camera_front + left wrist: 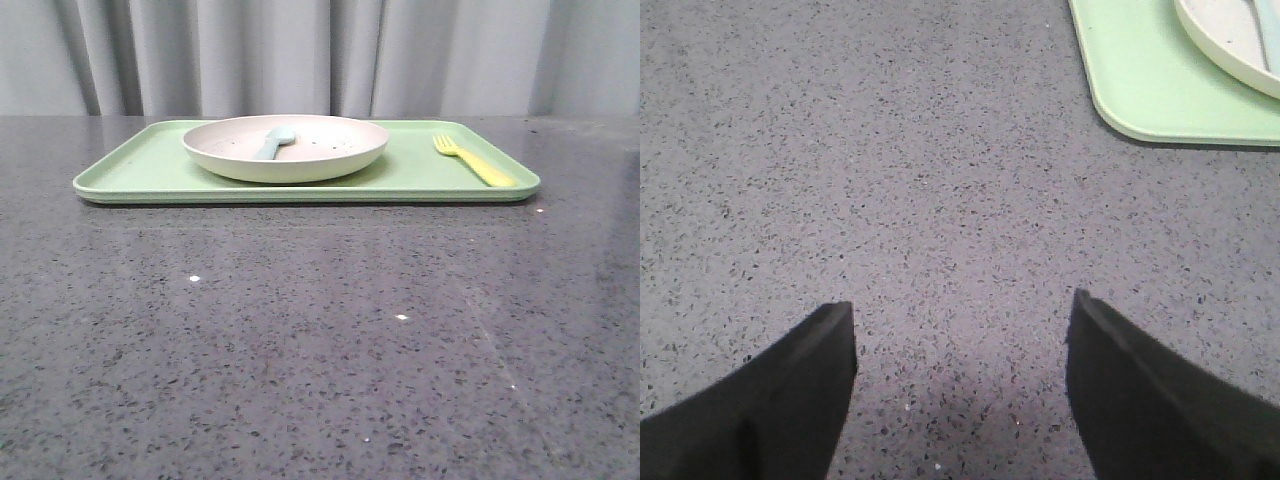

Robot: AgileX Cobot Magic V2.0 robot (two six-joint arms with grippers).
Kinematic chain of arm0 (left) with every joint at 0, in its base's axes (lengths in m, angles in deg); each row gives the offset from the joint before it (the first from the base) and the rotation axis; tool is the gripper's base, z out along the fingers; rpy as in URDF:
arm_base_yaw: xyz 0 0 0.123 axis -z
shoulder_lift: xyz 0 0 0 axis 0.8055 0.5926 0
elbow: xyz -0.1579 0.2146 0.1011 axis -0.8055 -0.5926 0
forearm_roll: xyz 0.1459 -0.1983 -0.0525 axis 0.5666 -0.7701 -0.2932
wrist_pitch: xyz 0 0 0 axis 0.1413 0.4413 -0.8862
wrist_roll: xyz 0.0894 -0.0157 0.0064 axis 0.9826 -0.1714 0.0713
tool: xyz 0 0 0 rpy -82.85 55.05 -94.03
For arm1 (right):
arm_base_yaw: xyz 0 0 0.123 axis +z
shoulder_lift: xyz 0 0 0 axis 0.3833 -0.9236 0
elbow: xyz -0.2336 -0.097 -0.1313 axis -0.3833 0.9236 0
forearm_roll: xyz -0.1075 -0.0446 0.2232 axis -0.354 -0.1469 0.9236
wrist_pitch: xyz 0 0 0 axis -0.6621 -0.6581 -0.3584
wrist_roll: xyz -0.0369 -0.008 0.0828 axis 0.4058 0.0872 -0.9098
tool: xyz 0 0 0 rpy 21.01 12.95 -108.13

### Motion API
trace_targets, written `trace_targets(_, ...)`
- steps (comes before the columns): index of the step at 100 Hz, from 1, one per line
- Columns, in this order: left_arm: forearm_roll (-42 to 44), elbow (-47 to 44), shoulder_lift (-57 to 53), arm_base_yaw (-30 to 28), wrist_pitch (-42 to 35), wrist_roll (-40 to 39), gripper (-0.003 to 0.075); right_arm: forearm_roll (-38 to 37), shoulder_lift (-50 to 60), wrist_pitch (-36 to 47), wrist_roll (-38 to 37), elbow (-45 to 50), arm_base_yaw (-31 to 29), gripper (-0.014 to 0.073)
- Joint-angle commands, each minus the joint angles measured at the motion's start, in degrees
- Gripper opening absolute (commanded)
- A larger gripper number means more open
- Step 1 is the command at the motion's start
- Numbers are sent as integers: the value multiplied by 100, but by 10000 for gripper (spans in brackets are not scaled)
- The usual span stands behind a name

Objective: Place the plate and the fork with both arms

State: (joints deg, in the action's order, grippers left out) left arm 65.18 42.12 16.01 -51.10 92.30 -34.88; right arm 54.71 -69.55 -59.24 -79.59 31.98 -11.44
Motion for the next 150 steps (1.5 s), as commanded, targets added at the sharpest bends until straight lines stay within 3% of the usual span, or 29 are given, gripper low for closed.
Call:
trace_targets(1, -61, 153, 22, -10, -376, -43, 438, -181, -4, 325, 32, -135, -29, 328)
trace_targets(23, -61, 153, 22, -10, -376, -43, 414, -176, -4, 234, 32, -135, -29, 107)
trace_targets(35, -61, 153, 22, -10, -376, -43, 299, -176, -4, 223, 32, -135, -29, -36)
trace_targets(45, -61, 153, 22, -10, -376, -43, 155, -176, -4, 205, 32, -135, -29, -127)
trace_targets(57, -61, 153, 22, -10, -376, -43, -20, -176, -4, 193, 32, -135, -29, -120)
trace_targets(150, -61, 153, 22, -10, -376, -43, -20, -176, -4, 193, 32, -135, -29, -119)
